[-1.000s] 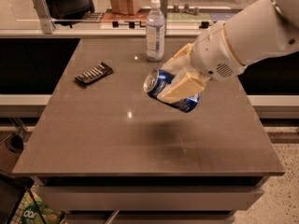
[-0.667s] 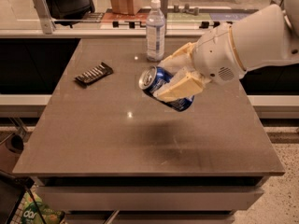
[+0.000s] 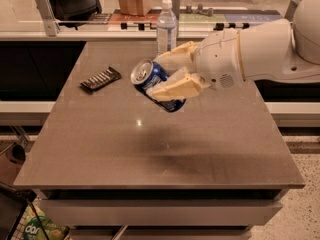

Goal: Place pepsi can upright

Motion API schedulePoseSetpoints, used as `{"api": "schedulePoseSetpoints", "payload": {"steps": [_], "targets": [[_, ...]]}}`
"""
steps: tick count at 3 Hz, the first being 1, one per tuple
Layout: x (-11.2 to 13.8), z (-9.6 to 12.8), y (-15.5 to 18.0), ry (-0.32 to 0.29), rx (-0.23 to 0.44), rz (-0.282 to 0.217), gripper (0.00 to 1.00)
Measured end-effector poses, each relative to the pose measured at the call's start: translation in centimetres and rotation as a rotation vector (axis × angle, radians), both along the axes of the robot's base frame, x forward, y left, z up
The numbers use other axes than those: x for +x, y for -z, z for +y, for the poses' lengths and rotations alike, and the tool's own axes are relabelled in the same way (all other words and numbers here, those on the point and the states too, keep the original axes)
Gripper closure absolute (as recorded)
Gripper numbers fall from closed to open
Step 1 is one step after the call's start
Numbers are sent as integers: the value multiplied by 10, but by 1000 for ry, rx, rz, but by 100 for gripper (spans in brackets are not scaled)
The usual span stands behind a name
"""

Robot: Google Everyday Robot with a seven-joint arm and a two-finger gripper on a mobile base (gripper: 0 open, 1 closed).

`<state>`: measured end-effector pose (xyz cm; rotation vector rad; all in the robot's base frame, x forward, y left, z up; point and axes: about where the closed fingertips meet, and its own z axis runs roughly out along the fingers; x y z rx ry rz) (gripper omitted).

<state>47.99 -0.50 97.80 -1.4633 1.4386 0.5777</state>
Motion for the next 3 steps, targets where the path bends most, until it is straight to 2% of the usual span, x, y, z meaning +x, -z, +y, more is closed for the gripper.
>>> {"api": "schedulePoseSetpoints", "payload": {"steps": [3], "targets": [[14,47,17,-75,243,22,100]]}}
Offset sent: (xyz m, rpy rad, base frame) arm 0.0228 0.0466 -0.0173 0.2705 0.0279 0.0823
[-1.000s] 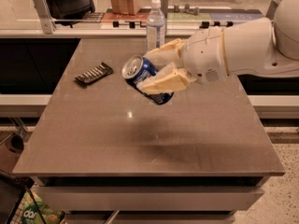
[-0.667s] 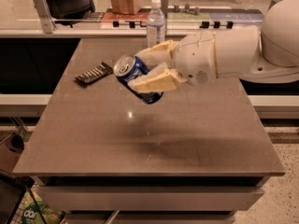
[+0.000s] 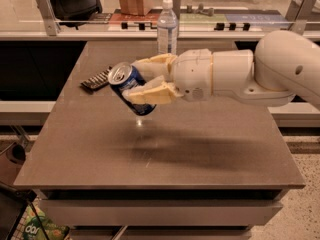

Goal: Place pepsi can upright

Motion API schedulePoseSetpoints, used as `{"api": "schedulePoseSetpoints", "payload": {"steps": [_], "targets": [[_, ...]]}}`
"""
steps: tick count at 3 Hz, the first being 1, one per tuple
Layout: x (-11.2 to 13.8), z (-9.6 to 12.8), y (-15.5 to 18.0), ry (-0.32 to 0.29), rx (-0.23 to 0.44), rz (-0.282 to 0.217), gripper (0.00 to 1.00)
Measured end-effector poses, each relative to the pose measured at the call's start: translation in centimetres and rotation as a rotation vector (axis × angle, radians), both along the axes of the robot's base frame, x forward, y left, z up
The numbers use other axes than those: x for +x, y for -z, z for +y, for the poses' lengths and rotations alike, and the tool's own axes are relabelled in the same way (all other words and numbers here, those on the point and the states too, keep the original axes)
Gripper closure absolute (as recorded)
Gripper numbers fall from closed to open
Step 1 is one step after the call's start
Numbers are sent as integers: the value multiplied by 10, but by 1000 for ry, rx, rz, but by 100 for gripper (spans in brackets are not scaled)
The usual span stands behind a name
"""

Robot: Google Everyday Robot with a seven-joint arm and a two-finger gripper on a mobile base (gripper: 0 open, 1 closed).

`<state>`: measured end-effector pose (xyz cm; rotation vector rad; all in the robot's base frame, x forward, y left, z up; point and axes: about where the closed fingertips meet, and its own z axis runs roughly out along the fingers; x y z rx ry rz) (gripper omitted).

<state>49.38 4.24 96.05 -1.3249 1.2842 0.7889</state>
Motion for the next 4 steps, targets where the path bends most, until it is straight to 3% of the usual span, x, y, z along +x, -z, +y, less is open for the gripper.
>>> {"api": "schedulePoseSetpoints", "payload": {"steps": [2,4], "targets": [[-7,28,25,-37,134,23,100],[-23,46,50,-36,205,68,100]]}}
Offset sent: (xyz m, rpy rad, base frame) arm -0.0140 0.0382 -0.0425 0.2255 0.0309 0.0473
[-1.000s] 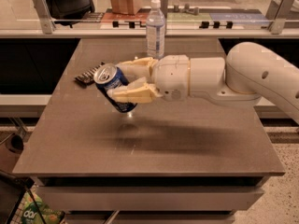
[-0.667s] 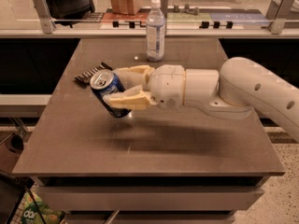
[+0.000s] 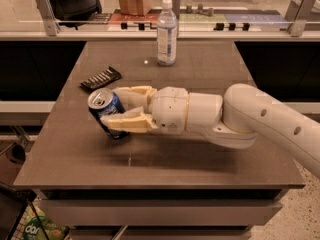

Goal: Place pepsi can upright

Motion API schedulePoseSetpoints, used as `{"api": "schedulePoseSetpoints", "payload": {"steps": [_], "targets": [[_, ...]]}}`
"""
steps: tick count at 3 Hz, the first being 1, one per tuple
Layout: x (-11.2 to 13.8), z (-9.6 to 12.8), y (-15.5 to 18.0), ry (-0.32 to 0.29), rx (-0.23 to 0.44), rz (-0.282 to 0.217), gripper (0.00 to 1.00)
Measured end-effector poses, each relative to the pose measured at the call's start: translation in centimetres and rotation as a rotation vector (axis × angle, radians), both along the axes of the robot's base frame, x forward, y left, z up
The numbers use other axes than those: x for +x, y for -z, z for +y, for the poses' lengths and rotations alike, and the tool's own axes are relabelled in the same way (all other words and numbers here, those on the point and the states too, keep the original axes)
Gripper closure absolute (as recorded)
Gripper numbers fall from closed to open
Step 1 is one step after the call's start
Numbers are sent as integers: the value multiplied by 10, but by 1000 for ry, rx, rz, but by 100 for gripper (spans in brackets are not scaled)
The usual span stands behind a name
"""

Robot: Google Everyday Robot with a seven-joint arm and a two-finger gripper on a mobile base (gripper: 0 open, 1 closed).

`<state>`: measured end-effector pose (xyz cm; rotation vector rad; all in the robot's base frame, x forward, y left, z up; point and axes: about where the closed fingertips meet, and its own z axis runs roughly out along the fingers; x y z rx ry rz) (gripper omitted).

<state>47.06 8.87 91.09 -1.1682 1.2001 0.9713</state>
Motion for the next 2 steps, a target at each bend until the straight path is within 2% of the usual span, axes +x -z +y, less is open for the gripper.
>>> {"api": "schedulePoseSetpoints", "payload": {"steps": [1,2], "targets": [[-2,7,12,-2,1,37,100],[-3,9,11,-6,0,34,82]]}}
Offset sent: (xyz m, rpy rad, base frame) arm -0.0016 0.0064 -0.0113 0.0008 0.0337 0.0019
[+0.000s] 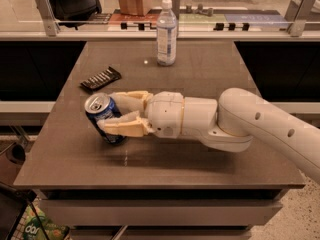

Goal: Place pepsi can upright

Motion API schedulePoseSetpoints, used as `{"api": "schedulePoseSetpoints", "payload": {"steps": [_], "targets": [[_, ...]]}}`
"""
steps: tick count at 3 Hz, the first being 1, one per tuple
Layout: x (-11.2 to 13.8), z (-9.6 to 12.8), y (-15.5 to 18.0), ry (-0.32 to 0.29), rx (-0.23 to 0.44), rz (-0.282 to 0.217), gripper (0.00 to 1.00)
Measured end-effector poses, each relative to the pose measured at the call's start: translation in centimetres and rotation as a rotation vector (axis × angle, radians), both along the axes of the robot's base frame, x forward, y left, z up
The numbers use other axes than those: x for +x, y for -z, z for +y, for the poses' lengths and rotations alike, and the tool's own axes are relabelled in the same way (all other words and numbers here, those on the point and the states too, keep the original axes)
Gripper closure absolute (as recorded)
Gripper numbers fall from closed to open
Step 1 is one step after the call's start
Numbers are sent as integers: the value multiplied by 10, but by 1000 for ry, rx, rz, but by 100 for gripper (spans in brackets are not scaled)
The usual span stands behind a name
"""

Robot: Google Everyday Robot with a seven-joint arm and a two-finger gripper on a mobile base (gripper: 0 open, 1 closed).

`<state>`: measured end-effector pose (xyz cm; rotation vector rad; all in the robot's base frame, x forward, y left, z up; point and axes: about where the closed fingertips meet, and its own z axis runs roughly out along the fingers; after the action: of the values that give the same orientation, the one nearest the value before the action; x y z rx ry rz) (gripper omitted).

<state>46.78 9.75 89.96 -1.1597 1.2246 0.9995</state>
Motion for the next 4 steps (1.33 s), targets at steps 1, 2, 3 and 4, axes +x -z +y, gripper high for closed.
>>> {"api": "schedulePoseSetpoints", "payload": {"steps": [1,2,3,4], "targets": [[-1,2,-1,-4,0,-1,58],[-2,4,-1,-8,-1,-3,35],[-3,6,-2,-11,-1,-4,12],[-4,7,-3,-15,-2,-5,0]]}}
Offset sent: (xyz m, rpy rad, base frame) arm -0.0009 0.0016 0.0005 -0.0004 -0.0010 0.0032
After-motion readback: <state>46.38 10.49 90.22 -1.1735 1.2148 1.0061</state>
